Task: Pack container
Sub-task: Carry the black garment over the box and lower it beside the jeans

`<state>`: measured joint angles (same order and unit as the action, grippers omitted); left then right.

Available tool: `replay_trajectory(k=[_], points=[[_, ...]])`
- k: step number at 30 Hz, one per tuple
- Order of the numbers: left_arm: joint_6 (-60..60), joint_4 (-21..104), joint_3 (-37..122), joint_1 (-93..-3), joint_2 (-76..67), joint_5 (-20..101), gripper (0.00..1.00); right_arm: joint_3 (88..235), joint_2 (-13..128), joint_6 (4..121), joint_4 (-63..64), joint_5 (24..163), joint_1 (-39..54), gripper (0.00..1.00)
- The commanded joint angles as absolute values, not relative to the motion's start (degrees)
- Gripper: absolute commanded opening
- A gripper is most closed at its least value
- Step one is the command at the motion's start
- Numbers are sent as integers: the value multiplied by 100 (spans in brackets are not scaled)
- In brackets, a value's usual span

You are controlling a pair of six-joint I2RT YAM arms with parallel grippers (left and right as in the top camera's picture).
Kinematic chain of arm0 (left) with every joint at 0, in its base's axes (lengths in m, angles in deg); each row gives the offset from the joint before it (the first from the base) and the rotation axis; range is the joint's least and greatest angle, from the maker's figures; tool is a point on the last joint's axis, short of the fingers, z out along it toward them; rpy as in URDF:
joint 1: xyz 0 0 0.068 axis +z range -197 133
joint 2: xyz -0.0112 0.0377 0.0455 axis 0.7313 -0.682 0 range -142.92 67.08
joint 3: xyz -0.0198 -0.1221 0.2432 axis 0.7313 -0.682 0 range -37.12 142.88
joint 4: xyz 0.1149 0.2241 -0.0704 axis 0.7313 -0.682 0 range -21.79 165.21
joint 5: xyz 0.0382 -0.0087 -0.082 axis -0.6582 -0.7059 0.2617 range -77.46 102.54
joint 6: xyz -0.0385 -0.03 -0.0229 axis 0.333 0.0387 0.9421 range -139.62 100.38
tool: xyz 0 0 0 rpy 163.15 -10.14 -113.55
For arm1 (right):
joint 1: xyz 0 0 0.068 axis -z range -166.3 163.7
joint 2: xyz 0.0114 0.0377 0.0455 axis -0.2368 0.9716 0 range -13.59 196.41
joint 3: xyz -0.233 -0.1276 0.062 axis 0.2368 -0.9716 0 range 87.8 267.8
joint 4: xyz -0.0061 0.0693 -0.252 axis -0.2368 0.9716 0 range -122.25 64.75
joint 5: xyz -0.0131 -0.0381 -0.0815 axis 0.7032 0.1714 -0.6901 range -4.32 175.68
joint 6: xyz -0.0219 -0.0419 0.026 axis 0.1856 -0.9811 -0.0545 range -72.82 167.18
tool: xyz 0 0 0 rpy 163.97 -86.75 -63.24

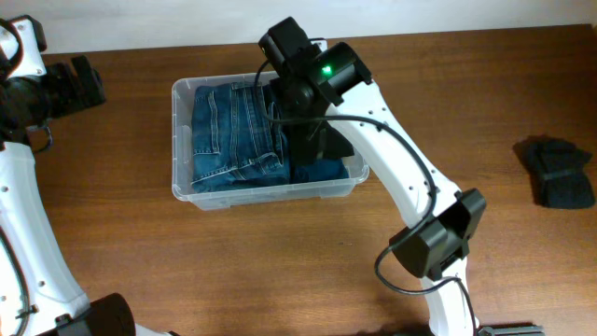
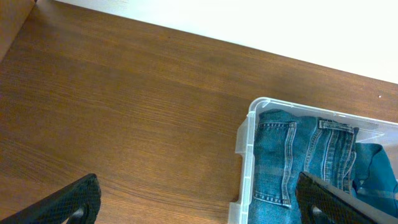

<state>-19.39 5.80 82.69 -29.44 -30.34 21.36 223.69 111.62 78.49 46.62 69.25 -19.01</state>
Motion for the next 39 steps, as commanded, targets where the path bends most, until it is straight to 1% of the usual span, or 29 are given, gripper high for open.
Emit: replay_trajectory(k=[1, 7, 12, 13, 16, 17, 18, 19, 20, 24, 26, 28, 29, 31, 32, 35, 36, 39], points=[[-1880, 589, 8367, -2920, -3107, 2182, 99, 22059, 11337, 8219, 4570, 6552, -1768, 4], [-1880, 569, 8367, -2920, -3107, 2182, 99, 21113, 11429, 8192, 3812, 7019, -1687, 4], [-1880, 571, 8367, -2920, -3107, 2182, 99, 20678, 11429, 8173, 3412, 7432, -1687, 4], [-1880, 569, 8367, -2920, -3107, 2182, 99, 20667, 11429, 8173, 3403, 7459, -1687, 8], [-1880, 571, 8367, -2920, -3107, 2182, 99, 20691, 11422, 8024, 3346, 7454, -1687, 36], [-1880, 571, 8367, -2920, -3107, 2182, 99, 20737, 11407, 7934, 3349, 7454, -1676, 61], [-1880, 571, 8367, -2920, -3107, 2182, 100, 20815, 11404, 7858, 3362, 7456, -1663, 73], [-1880, 571, 8367, -2920, -3107, 2182, 100, 20912, 11400, 7803, 3395, 7461, -1652, 79], [-1880, 571, 8367, -2920, -3107, 2182, 99, 21051, 11396, 7716, 3436, 7474, -1637, 80], [-1880, 571, 8367, -2920, -3107, 2180, 99, 21779, 11394, 7438, 3762, 7476, -1628, 80], [-1880, 571, 8367, -2920, -3107, 2180, 99, 22090, 11394, 7351, 3926, 7476, -1628, 76], [-1880, 569, 8367, -2920, -3107, 2180, 99, 22258, 11394, 7351, 4094, 7478, -1628, 70], [-1880, 571, 8367, -2920, -3107, 2180, 99, 22282, 11394, 7351, 4170, 7478, -1628, 64], [-1880, 569, 8367, -2920, -3107, 2180, 99, 22273, 11402, 7353, 4328, 7476, -1628, 49], [-1880, 571, 8367, -2920, -3107, 2180, 99, 22212, 11424, 7355, 4389, 7476, -1628, 38], [-1880, 571, 8367, -2920, -3107, 2180, 99, 21895, 11426, 7357, 4321, 7476, -1628, 22], [-1880, 571, 8367, -2920, -3107, 2180, 99, 21714, 11429, 7357, 4247, 7476, -1628, 17], [-1880, 571, 8367, -2920, -3107, 2180, 99, 21069, 11429, 7379, 3873, 7478, -1626, 16]])
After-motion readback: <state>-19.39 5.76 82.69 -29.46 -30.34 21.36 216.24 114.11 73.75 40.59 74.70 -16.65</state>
